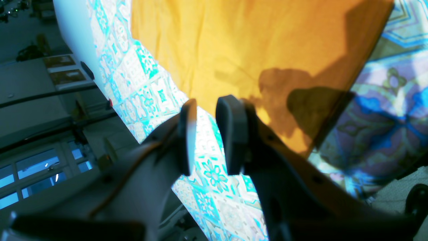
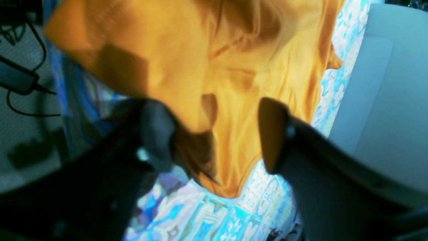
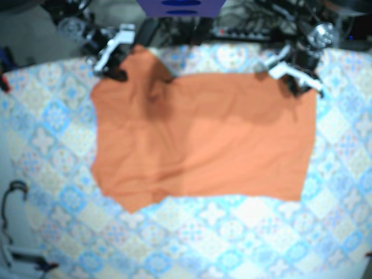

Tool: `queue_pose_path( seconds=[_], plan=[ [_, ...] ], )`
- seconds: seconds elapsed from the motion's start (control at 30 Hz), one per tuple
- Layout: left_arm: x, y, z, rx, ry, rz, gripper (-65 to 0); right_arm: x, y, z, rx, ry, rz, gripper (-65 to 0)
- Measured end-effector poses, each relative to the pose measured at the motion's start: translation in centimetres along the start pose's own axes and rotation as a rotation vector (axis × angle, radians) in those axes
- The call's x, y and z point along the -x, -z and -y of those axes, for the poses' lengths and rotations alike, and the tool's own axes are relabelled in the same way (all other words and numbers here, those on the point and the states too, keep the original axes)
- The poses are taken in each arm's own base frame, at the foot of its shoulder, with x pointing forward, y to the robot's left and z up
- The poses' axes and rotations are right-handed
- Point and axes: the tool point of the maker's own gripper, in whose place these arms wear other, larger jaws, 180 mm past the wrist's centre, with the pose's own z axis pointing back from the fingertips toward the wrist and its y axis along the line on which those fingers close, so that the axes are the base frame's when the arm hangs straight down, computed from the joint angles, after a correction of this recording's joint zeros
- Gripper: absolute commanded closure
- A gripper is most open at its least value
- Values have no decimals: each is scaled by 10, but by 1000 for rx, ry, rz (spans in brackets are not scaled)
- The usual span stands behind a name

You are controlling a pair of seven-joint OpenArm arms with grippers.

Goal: Fold the T-shirt properly
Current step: 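Grasp the shoulder corners of the orange shirt with both grippers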

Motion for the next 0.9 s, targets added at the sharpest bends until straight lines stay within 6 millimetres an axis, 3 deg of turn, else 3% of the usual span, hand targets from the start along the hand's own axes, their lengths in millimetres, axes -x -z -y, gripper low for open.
queue_pose_path(
  seconds=[0.13,0.23,0.57,0.83,0.9],
  plan=[
    [0,0,1,3,-1,0,-145,0,0,-1,-2,2,0,-86],
    [0,0,1,3,-1,0,-145,0,0,-2,-4,4,0,-25],
    [18,-14,45,120,6,-45,-164,6,1,-2,-2,10,-48,-26],
    [72,-16,43,139,-78,-156,-337,6,2,-2,-2,9,-48,-26],
    [93,-19,39,141,-78,-197,-378,6,2,-1,-1,8,-47,-26]
  ],
)
